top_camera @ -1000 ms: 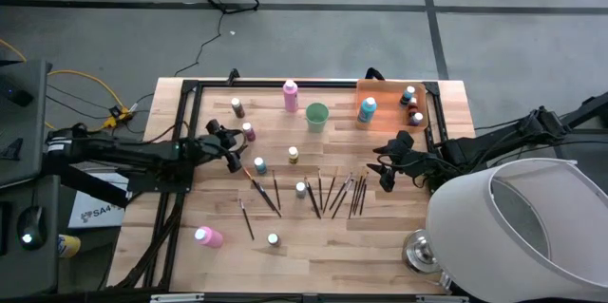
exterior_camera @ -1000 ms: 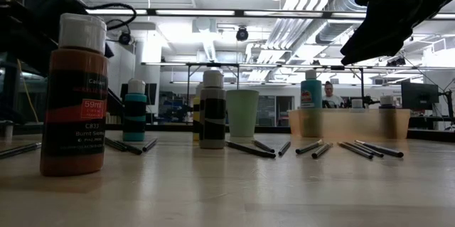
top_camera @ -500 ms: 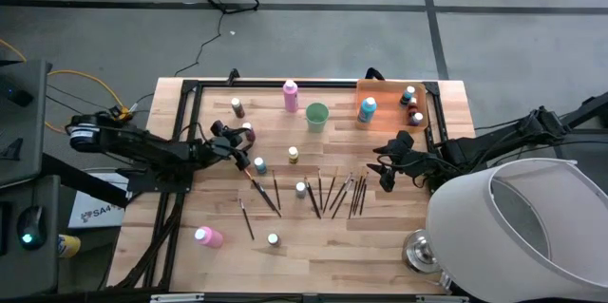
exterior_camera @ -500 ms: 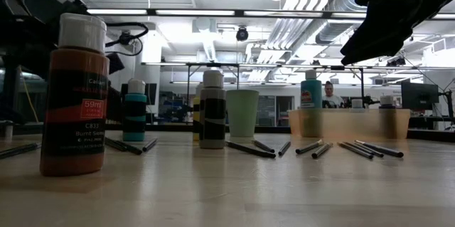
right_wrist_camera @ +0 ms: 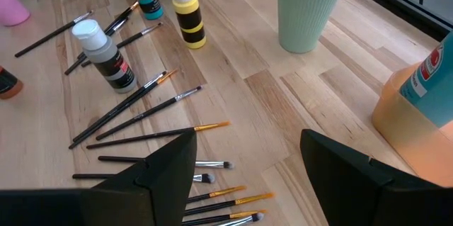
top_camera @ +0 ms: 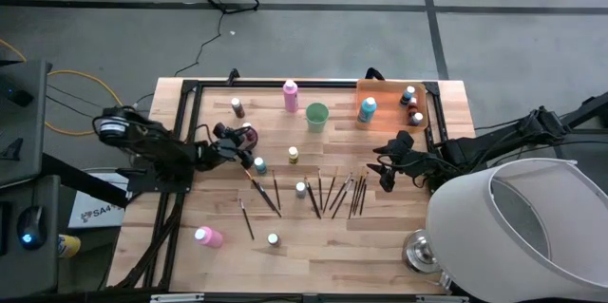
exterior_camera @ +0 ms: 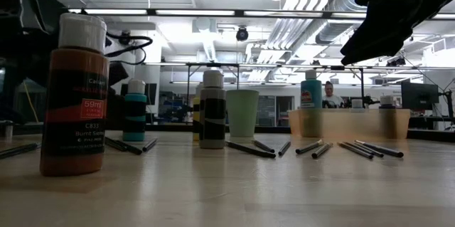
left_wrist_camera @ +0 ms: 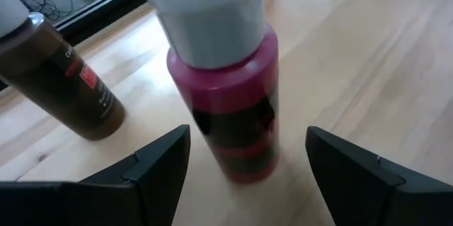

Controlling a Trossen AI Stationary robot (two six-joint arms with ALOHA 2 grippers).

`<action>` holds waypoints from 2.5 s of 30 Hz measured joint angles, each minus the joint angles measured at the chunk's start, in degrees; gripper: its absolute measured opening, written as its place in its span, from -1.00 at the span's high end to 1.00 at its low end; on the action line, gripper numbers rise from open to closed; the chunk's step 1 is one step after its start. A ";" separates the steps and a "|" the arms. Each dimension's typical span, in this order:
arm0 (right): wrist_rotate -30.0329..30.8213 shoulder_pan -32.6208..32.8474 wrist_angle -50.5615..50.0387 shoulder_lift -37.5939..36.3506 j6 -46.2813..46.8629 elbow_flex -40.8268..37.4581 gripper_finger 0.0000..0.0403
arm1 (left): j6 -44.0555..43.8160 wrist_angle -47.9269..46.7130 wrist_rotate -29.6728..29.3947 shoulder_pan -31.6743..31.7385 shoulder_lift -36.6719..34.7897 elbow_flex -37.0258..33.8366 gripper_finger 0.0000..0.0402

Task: Pick & Place Paint Supplies
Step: Put the small dark pink paint bottle into the orange bin

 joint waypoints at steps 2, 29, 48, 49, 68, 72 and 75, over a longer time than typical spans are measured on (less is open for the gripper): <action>0.00 0.02 0.00 0.00 0.01 -0.01 -0.22 | -0.10 1.45 -0.01 0.00 2.02 0.02 -0.37; -0.02 0.02 0.00 0.00 0.01 -0.01 -0.22 | -6.25 8.02 -5.70 0.00 9.13 2.49 0.24; 2.99 -0.79 13.78 0.00 1.57 0.00 -0.22 | 8.02 11.64 5.83 -0.02 2.62 8.89 0.25; 3.02 -1.14 15.34 0.00 2.17 -0.01 -0.22 | 8.28 11.59 6.95 0.00 2.05 9.40 0.25; -1.66 -8.53 52.24 12.51 -15.37 0.37 -0.22 | 13.88 -30.36 27.66 -0.07 -6.33 39.10 0.25; -3.82 -10.07 52.84 16.01 -19.67 3.81 -0.22 | 16.81 -34.97 28.81 -0.07 -6.33 44.24 0.25; -5.98 -11.46 52.88 18.90 -22.20 7.23 -0.22 | 18.27 -36.56 29.16 -0.07 -6.34 46.84 0.25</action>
